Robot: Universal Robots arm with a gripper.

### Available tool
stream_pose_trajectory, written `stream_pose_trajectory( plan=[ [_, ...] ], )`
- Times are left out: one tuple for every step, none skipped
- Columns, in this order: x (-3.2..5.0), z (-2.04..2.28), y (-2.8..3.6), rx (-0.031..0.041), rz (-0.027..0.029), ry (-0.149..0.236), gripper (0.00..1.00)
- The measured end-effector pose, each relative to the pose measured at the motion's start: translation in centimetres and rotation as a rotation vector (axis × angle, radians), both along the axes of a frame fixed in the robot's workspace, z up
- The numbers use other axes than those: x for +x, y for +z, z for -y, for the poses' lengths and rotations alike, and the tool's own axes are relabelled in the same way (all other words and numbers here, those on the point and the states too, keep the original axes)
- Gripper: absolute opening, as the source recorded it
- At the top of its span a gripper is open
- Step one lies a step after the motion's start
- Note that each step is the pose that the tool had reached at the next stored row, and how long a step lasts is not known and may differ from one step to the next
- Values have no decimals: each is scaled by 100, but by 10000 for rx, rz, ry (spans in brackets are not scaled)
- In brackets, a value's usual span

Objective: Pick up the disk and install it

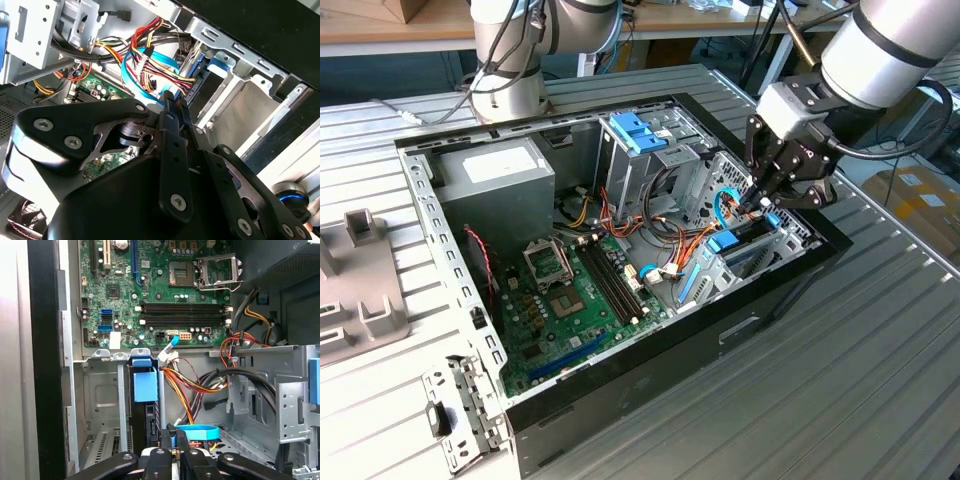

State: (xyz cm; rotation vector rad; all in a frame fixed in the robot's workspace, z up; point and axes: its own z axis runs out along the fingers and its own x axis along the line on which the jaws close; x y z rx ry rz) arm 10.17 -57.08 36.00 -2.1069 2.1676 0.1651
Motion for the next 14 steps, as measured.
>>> stream_pose_trajectory(
  plan=[
    [0,1,-3,1,-1,0,16],
    [0,6,-8,2,-1,1,16],
    [0,16,-13,4,-1,1,16],
    [0,28,-20,5,-1,1,16],
    [1,31,-25,6,-1,4,16],
    [0,33,-28,5,-1,20,16],
    [1,35,-32,3,-1,116,16],
    [1,35,-38,4,0,182,16],
    [2,35,-41,4,0,190,16],
    [6,36,-47,5,-1,192,16],
    [8,37,-52,5,-1,193,16],
    [9,41,-57,6,-1,192,16],
    [10,48,-62,5,-1,193,16],
    [11,54,-67,5,-1,195,16]
  ],
)
